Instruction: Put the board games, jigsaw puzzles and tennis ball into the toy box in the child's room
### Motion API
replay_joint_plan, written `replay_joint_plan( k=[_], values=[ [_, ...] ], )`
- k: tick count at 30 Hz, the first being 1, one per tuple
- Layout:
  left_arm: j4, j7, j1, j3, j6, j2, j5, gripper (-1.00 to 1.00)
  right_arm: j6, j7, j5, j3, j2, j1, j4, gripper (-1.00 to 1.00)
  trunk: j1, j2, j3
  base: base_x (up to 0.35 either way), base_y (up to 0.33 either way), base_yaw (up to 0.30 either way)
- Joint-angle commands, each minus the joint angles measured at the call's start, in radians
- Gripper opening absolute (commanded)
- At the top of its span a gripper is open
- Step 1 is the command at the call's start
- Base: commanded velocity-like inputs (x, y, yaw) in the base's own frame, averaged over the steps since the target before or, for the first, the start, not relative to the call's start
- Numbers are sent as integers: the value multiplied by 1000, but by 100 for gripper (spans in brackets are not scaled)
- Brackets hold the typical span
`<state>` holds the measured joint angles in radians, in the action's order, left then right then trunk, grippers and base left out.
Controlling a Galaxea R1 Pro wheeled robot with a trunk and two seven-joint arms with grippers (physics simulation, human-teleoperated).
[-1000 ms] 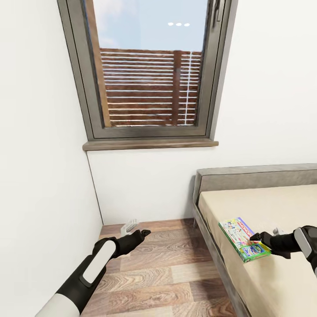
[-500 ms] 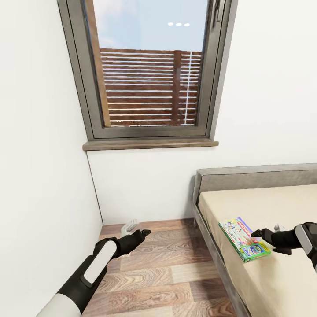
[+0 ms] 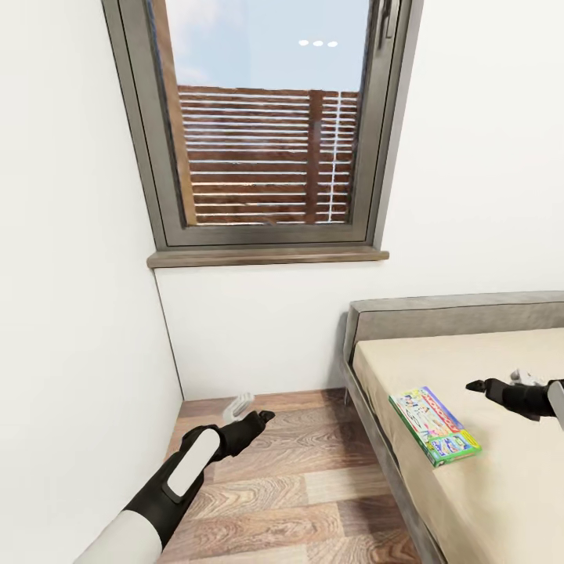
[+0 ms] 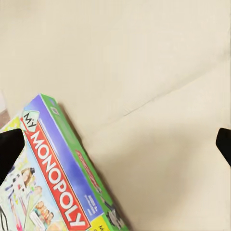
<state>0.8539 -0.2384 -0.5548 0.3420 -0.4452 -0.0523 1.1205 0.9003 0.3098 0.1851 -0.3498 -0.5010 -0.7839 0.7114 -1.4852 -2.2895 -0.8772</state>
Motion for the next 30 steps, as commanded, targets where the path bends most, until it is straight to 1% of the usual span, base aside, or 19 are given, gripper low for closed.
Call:
replay_joint_plan(
  k=[1, 4, 5, 6, 7, 8, 11, 12, 13, 14, 15, 21, 30],
  values=[
    [-19, 2, -8, 1, 1, -3, 13, 100, -14, 4, 1, -3, -5, -1, 8, 100, 0, 0, -1, 0, 0, 0],
    [-63, 31, -23, -1, 4, -7, 16, 100, -45, 5, 2, -3, -13, -1, 19, 100, 0, 0, -1, 0, 0, 0],
    [-132, 87, -48, -3, 7, -10, 20, 100, -74, 7, 3, -3, -22, 1, 38, 100, 0, 0, -1, 0, 0, 0],
    [-214, 163, -75, -6, 9, -12, 22, 100, -92, 8, 3, -4, -27, 4, 76, 100, 0, 0, -1, 0, 0, 0],
    [-230, 179, -80, -6, 9, -12, 22, 100, -94, 8, 3, -5, -26, 4, 88, 100, 0, 0, -1, 0, 0, 0],
    [-230, 179, -80, -6, 9, -12, 22, 100, -94, 8, 3, -5, -26, 4, 88, 100, 0, 0, -1, 0, 0, 0],
    [-264, 221, -93, -7, 11, -11, 23, 100, -99, 7, 3, -6, -25, 7, 131, 100, 0, 0, -1, 0, 0, 0],
    [-264, 221, -93, -7, 11, -11, 23, 100, -99, 7, 3, -6, -25, 7, 131, 100, 0, 0, -1, 0, 0, 0],
    [-271, 236, -97, -8, 14, -10, 23, 100, -99, 6, 3, -6, -24, 8, 148, 100, 0, 0, -1, 0, 0, 0],
    [-287, 284, -107, -8, 31, -8, 22, 100, -98, 5, 3, -7, -23, 14, 196, 100, 0, 0, -1, 0, 0, 0],
    [-291, 297, -112, -8, 37, -8, 22, 100, -96, 5, 3, -7, -23, 16, 208, 100, 0, 0, -1, 0, 0, 0],
    [-317, 330, -133, -9, 52, -11, 22, 100, -89, 5, 2, -7, -23, 20, 240, 100, 0, 0, -1, 0, 0, -31],
    [-347, 348, -149, -10, 62, -12, 24, 100, -85, 5, 3, -8, -22, 22, 257, 100, 0, 0, -2, 0, 0, -190]
  ],
)
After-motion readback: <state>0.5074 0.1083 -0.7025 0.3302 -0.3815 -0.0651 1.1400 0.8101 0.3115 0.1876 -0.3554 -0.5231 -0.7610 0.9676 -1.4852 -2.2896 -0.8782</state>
